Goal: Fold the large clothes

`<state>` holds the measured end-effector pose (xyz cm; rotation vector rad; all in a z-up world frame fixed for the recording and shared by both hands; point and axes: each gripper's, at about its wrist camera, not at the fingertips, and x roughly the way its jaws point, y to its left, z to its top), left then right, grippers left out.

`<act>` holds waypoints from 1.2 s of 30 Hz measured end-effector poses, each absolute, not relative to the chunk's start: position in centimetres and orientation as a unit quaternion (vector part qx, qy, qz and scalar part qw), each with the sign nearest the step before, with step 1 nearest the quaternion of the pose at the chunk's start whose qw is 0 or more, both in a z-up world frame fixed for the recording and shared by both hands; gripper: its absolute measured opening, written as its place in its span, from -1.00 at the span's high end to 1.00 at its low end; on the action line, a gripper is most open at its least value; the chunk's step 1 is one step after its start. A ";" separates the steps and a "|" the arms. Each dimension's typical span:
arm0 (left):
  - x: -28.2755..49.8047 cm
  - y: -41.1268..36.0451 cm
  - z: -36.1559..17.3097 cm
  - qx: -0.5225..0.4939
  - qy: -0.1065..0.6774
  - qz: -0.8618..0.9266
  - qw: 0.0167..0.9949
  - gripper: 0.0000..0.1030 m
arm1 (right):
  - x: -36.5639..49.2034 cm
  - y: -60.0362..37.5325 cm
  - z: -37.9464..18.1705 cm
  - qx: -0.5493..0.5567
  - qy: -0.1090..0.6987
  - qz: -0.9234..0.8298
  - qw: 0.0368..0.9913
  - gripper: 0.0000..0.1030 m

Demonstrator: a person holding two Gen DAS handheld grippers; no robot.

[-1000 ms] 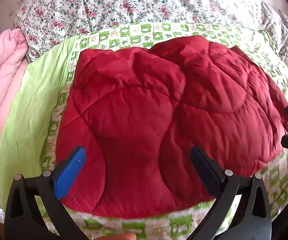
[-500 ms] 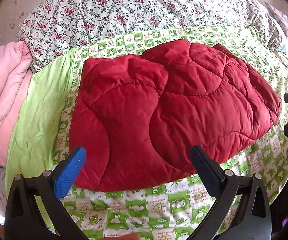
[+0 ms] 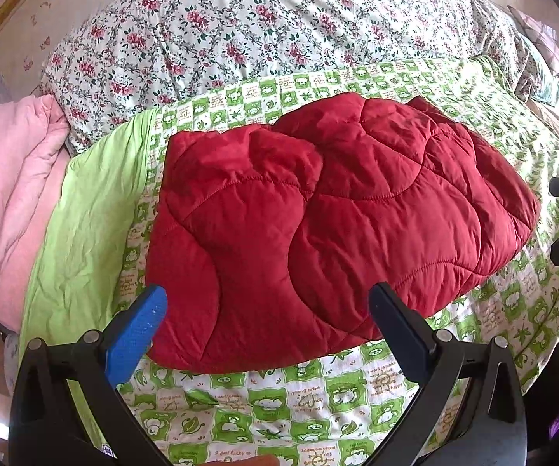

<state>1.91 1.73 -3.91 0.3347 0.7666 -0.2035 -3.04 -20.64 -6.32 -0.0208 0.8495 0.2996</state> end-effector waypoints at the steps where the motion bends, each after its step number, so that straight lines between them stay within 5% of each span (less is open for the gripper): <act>1: 1.9 1.7 -3.9 0.162 0.371 -0.099 0.909 -1.00 | -3.0 -20.6 -6.3 -0.010 0.410 0.145 0.900 -1.00; 36: 2.2 1.7 -3.9 0.160 0.376 -0.098 0.908 -1.00 | -2.7 -20.5 -6.7 -0.018 0.417 0.147 0.897 -1.00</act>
